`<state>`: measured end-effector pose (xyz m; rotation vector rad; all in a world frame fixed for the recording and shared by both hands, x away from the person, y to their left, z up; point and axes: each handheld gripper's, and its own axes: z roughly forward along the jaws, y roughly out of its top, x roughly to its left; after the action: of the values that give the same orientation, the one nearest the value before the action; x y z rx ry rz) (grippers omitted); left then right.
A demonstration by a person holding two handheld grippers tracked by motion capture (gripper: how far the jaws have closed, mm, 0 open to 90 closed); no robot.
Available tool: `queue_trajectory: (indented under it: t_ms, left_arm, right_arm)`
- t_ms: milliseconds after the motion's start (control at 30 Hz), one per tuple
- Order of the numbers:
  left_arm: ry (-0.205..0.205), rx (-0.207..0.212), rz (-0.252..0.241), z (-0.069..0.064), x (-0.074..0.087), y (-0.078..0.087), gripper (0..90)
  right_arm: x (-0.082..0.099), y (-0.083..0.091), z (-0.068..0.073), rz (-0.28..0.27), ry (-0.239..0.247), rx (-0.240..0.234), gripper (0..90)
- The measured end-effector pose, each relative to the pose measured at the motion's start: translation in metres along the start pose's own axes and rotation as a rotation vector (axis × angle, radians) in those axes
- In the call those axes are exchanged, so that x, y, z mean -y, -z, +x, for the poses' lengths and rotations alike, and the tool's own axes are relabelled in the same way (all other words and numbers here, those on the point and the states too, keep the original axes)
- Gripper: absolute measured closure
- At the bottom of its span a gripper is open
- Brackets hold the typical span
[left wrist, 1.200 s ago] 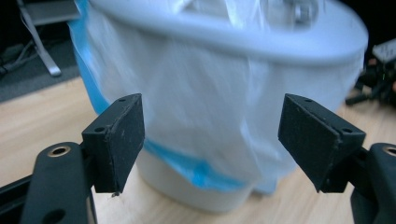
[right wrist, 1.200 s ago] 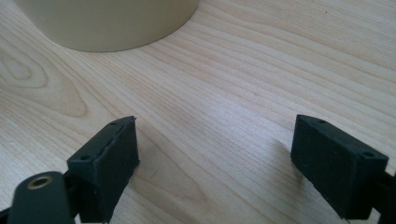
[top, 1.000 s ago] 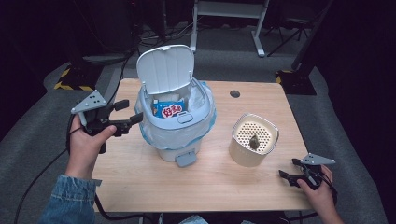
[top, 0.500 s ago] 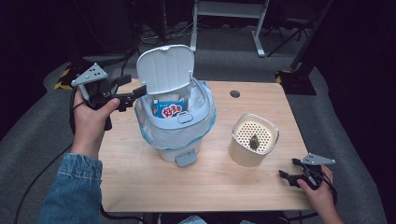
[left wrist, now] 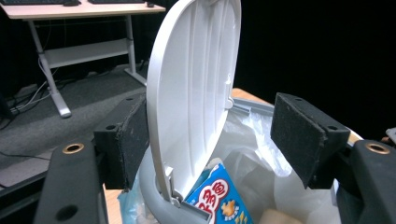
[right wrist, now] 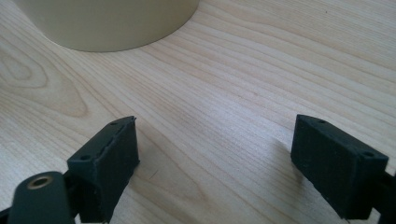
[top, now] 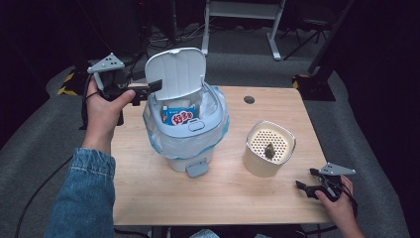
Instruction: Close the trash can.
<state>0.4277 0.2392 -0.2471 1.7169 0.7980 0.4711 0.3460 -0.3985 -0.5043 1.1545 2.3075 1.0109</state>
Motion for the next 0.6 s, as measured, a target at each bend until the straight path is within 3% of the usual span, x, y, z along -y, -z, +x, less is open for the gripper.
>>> queue_trajectory:
  t_ms: [200,333,533,600]
  left_arm:
    - [-0.027,0.049,0.030,-0.007,-0.001,0.005,33.2]
    - [-0.043,0.114,0.051,-0.017,0.003,0.008,36.0]
    - [-0.096,0.141,0.081,-0.035,0.011,0.006,33.9]
    - [-0.091,0.164,0.077,-0.040,0.013,0.005,34.3]
  right_arm:
    - [0.000,0.000,0.000,0.000,0.000,0.000,15.1]
    - [0.000,0.000,0.000,0.000,0.000,0.000,15.1]
    - [0.000,0.000,0.000,0.000,0.000,0.000,15.1]
    - [0.000,0.000,0.000,0.000,0.000,0.000,15.1]
